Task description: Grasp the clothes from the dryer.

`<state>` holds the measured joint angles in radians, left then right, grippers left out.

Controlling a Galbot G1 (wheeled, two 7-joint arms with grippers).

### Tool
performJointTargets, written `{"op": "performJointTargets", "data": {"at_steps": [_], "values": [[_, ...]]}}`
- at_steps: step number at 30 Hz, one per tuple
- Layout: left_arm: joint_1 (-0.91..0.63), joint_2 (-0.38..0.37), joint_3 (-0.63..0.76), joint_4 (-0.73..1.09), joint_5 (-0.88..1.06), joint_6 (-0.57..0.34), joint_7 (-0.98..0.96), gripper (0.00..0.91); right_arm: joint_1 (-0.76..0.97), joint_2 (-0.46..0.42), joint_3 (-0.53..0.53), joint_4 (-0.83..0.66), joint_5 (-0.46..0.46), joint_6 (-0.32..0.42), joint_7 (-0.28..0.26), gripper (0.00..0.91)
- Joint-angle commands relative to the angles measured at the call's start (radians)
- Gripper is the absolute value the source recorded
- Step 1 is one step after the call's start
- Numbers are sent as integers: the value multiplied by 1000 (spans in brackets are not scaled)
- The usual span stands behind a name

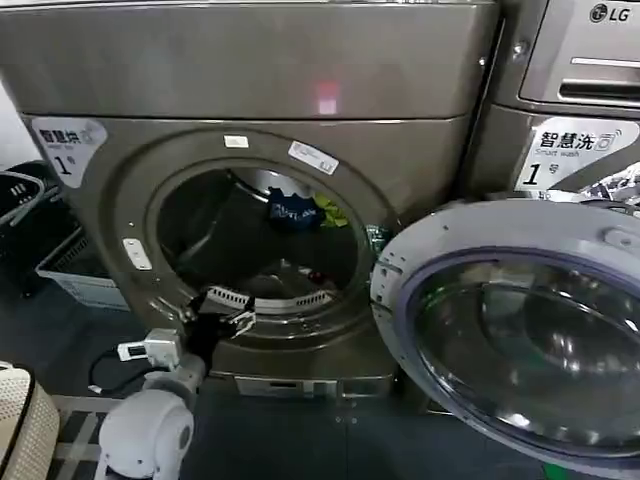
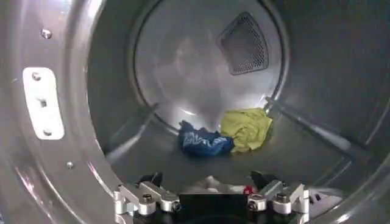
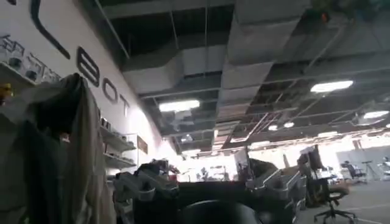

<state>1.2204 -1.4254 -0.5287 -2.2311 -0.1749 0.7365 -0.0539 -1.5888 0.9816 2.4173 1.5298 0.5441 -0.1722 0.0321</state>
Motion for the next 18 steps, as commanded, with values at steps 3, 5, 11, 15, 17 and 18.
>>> {"op": "performJointTargets", "data": {"at_steps": [3,5,11,15,17,18], "values": [[1,2,-1,-3,1,49,0,907,4,-3,-3,3,0,0,1,907],[1,2,-1,-2,2,49,-1,907,3,-5,-3,1,0,0,1,907],[2,5,-2,-3,1,49,-1,907,2,-3,-3,2,0,0,1,907],[-4,5,-1,3,-1,49,-1,907,-4,-6,4,1,1,-1,1,907],[-6,6,-1,3,-1,49,-1,907,-7,-6,7,0,2,-1,1,907],[-6,5,-1,4,-2,49,-2,907,-7,-6,7,0,2,-1,1,907]]}}
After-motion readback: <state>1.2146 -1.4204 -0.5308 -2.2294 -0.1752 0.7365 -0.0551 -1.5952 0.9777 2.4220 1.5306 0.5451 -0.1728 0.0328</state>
